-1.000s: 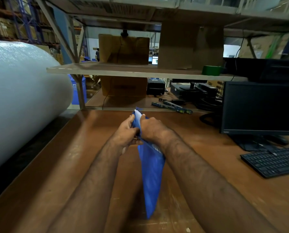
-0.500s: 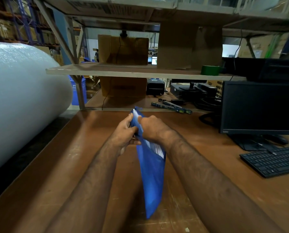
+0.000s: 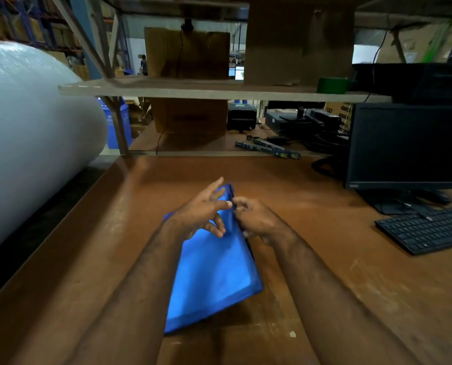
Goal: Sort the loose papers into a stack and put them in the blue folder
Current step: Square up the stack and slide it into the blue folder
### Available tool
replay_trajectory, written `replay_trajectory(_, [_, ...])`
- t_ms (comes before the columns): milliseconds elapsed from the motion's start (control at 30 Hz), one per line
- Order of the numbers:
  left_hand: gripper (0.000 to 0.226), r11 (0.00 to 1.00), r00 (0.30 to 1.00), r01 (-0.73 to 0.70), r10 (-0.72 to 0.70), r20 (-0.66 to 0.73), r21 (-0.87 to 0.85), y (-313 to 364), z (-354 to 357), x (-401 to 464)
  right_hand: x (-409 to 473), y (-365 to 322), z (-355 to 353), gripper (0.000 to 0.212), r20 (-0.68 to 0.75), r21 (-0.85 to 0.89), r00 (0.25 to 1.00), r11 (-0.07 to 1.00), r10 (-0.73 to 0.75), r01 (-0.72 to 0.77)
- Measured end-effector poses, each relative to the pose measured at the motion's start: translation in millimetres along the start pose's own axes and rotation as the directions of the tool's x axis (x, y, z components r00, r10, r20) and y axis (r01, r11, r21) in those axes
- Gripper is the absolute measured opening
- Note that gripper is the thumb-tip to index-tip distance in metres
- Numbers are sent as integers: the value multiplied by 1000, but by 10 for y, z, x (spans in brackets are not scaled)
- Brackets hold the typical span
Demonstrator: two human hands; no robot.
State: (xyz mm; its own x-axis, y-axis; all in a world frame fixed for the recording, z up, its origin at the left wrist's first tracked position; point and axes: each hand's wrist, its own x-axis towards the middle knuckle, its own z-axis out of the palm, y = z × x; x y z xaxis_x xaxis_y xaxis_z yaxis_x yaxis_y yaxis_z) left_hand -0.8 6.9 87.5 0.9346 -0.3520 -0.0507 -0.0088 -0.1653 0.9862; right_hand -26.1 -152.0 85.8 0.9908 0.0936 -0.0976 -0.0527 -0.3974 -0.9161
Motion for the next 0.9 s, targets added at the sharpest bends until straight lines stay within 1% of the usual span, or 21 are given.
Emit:
replay_trajectory(33, [70,998,999,9,-6,-43,55,-122,36,26,-32,166,26,33,25,27,997,997,74,-74])
replay_trajectory(67, [60,983,992,-7,30,-122,181,-253,66,52,-56,330,61,32,47,44,989,989,142,-144])
replay_trajectory(100, [53,928,979,-10,86,-187,371,-383,76,64,-39,503,95,28,39,34,979,978,202,-204])
replay_trajectory(133, [55,809,971,24,122,-207,587,-542,71,80,-13,674,130,22,-1,30,974,973,227,-227])
replay_trajectory(167, [61,640,972,70,127,-196,765,-704,74,64,31,835,154,17,-66,0,971,973,232,-232])
replay_trajectory(200, [65,495,983,115,68,-171,861,-840,86,6,83,988,166,22,-131,-20,966,974,221,-225])
replay_trajectory(233, [65,413,988,145,-4,-157,899,-962,94,-41,170,1129,168,31,-178,-21,961,975,213,-220])
replay_trajectory(267, [64,386,987,158,-48,-151,909,-1058,103,-81,236,1225,164,38,-203,-15,958,977,204,-211])
replay_trajectory(300, [64,395,987,161,-58,-151,904,-1124,123,-100,280,1262,156,41,-219,-1,955,979,198,-203])
replay_trajectory(400, [65,411,991,129,-40,-124,902,-1155,210,-126,367,1281,78,32,-249,-23,951,981,183,-195])
replay_trajectory(467, [64,406,993,117,-56,-103,906,-1141,253,-121,404,1280,33,35,-268,-31,949,983,166,-180])
replay_trajectory(533, [63,399,995,100,-41,-91,911,-1144,284,-119,381,1237,21,37,-293,-15,943,985,159,-171])
replay_trajectory(633, [65,419,996,93,-37,-86,903,-1153,327,-82,341,1151,29,17,-294,115,939,982,176,-148])
replay_trajectory(700, [67,442,996,89,-58,-71,893,-1139,347,-66,378,1139,2,19,-240,220,950,964,201,-148])
replay_trajectory(800, [65,446,996,88,-41,-77,891,-1092,335,-44,460,1117,-71,18,-145,340,950,915,278,-215])
replay_trajectory(900, [63,467,996,77,3,-89,881,-1037,312,51,631,1095,-112,20,-197,368,941,910,276,-190])
